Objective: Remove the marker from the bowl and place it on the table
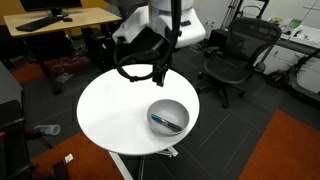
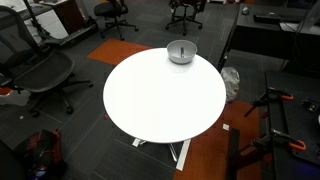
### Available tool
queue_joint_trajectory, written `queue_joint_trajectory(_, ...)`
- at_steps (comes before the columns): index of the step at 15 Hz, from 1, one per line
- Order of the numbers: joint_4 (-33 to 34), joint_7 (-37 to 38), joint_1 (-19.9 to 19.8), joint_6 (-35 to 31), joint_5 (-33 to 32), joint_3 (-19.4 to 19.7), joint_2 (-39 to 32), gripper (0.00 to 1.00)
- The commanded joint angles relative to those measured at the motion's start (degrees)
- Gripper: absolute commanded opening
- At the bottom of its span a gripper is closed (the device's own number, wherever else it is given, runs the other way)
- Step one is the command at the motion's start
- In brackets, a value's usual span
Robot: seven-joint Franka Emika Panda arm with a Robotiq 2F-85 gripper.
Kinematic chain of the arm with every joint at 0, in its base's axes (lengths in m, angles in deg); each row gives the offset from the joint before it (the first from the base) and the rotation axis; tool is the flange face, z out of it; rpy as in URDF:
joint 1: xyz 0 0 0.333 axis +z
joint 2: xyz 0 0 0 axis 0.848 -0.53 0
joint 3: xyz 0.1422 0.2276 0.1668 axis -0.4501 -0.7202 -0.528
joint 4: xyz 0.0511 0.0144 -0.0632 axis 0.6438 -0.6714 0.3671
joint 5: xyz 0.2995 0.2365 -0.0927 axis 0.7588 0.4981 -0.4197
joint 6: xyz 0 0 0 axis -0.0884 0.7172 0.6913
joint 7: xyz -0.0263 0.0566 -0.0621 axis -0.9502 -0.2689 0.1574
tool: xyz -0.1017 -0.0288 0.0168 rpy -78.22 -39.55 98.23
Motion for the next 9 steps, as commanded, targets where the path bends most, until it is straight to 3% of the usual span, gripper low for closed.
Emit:
queue_joint_trajectory(1, 3.1, 1.5, -0.4, 0.8, 3.1, 0.2, -4.1, 1.00)
queue_joint_trajectory(9, 5.2, 4.5, -0.4, -1.0, 2.8, 1.9, -10.8, 1.00)
